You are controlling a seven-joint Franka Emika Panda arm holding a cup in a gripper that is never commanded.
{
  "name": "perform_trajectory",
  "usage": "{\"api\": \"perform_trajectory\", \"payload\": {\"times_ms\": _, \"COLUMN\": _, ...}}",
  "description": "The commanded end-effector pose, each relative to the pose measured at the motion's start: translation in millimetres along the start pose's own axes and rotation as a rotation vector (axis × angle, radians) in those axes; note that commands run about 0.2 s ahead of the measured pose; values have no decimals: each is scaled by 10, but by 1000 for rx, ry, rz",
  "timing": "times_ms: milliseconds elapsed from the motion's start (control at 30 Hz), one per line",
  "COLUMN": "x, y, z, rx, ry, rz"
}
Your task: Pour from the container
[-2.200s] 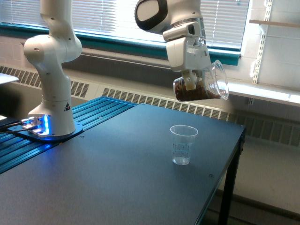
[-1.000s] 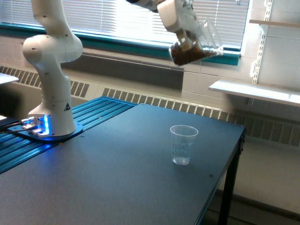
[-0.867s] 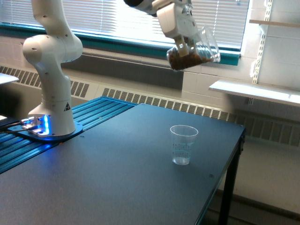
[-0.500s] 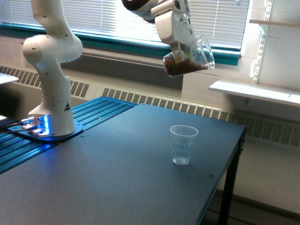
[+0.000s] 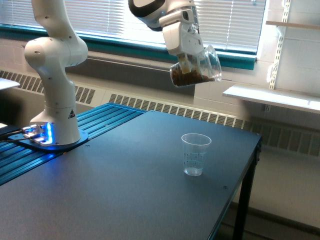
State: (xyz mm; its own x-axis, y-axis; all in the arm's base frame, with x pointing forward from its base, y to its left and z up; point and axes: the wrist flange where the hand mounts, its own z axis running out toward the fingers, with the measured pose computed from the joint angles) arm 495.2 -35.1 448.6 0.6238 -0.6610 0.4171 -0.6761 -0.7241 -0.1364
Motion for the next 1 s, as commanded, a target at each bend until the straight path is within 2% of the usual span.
{"api": "perform_trajectory", "payload": {"times_ms": 33, "x": -166, "y": -75, "z": -10, "rx": 13, "ry": -13, "rz": 23}}
{"api": "perform_trajectory", "payload": {"times_ms": 100, "x": -224, "y": -89, "z": -9, "rx": 18, "ry": -14, "rz": 24}}
{"api": "perform_trajectory", "payload": {"times_ms": 200, "x": -275, "y": -63, "z": 39, "rx": 16, "ry": -39, "rz": 20}}
{"api": "perform_trajectory", "payload": {"times_ms": 367, "x": -432, "y": -95, "z": 62, "rx": 14, "ry": -40, "rz": 10}}
{"api": "perform_trajectory", "payload": {"times_ms": 467, "x": -531, "y": -100, "z": 71, "rx": 0, "ry": -37, "rz": 14}}
{"api": "perform_trajectory", "payload": {"times_ms": 533, "x": -532, "y": -52, "z": 116, "rx": -2, "ry": -54, "rz": 4}}
{"api": "perform_trajectory", "payload": {"times_ms": 600, "x": -618, "y": -75, "z": 110, "rx": -22, "ry": -47, "rz": 14}}
{"api": "perform_trajectory", "payload": {"times_ms": 733, "x": -653, "y": -6, "z": 190, "rx": -23, "ry": -58, "rz": 9}}
{"api": "perform_trajectory", "payload": {"times_ms": 833, "x": -658, "y": 51, "z": 269, "rx": -19, "ry": -88, "rz": 4}}
{"api": "perform_trajectory", "payload": {"times_ms": 1000, "x": -868, "y": 33, "z": 314, "rx": -43, "ry": -107, "rz": 5}}
